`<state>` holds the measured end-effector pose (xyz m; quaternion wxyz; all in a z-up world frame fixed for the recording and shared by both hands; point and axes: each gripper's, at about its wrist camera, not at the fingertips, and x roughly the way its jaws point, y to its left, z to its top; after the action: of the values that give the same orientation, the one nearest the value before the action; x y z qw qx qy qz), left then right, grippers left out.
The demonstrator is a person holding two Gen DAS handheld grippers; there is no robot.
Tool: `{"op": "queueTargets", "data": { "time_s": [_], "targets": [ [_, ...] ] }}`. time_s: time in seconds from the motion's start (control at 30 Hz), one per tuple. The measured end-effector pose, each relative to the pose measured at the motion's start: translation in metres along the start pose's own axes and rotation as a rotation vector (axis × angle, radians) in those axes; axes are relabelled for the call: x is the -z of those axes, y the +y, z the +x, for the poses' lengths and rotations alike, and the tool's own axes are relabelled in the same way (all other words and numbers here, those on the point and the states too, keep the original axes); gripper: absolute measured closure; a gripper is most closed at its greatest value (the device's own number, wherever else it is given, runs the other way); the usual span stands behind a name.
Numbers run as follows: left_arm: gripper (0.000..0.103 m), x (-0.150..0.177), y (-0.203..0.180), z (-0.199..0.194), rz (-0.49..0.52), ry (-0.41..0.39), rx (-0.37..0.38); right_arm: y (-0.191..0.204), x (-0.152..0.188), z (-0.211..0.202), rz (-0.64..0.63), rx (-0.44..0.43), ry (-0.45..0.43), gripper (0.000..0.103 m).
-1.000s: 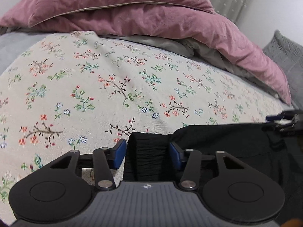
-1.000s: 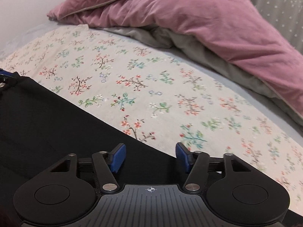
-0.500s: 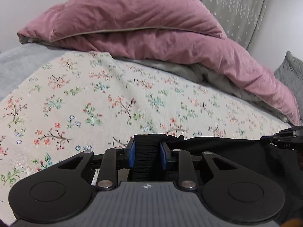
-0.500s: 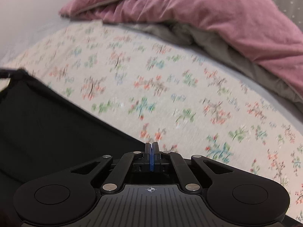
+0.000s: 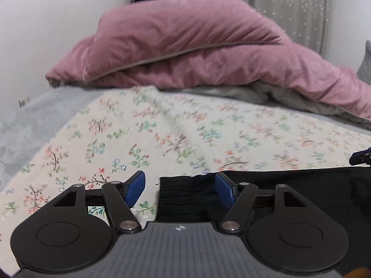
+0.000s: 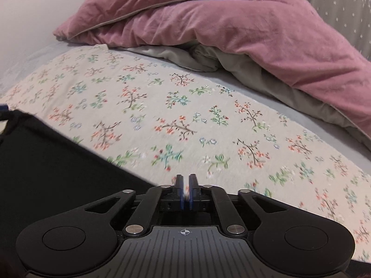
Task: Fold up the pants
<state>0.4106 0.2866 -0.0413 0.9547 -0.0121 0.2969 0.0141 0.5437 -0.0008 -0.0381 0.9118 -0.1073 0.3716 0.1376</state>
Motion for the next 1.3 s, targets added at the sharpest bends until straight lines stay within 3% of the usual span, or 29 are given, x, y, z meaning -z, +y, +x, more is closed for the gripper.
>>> {"op": "queueTargets", "data": {
  "time_s": [0.2, 0.33, 0.43, 0.57, 0.73, 0.97, 1.07, 1.13, 1.3],
  "targets": [
    [0.011, 0.007, -0.028, -0.053, -0.008, 0.002, 0.034, -0.010, 0.032, -0.060, 0.041, 0.004, -0.030, 0.056],
    [0.009, 0.018, -0.042, -0.080, -0.088, 0.039, 0.061, -0.018, 0.053, -0.101, 0.044, 0.024, -0.042, 0.048],
    [0.007, 0.028, -0.058, -0.095, -0.105, 0.063, 0.045, -0.022, 0.068, -0.131, 0.047, 0.041, -0.052, 0.035],
    [0.007, 0.052, -0.077, -0.117, -0.129, 0.089, 0.104, -0.018, 0.098, -0.168, 0.040, 0.055, -0.054, 0.034],
    [0.007, 0.099, -0.115, -0.148, -0.048, 0.144, 0.175, 0.006, 0.165, -0.205, 0.054, 0.029, -0.018, 0.031],
    [0.007, 0.166, -0.186, -0.186, 0.197, 0.155, 0.319, 0.071, 0.258, -0.226, -0.007, -0.009, -0.004, 0.031],
    [0.007, 0.194, -0.208, -0.190, 0.324, 0.193, 0.356, 0.092, 0.291, -0.223, -0.054, 0.007, 0.045, 0.031],
    [0.007, 0.210, -0.212, -0.190, 0.356, 0.238, 0.346, 0.092, 0.310, -0.231, -0.041, 0.013, 0.015, 0.031],
    [0.007, 0.220, -0.198, -0.202, 0.324, 0.281, 0.401, 0.065, 0.341, -0.260, 0.040, 0.013, 0.049, 0.031]
  ]
}}
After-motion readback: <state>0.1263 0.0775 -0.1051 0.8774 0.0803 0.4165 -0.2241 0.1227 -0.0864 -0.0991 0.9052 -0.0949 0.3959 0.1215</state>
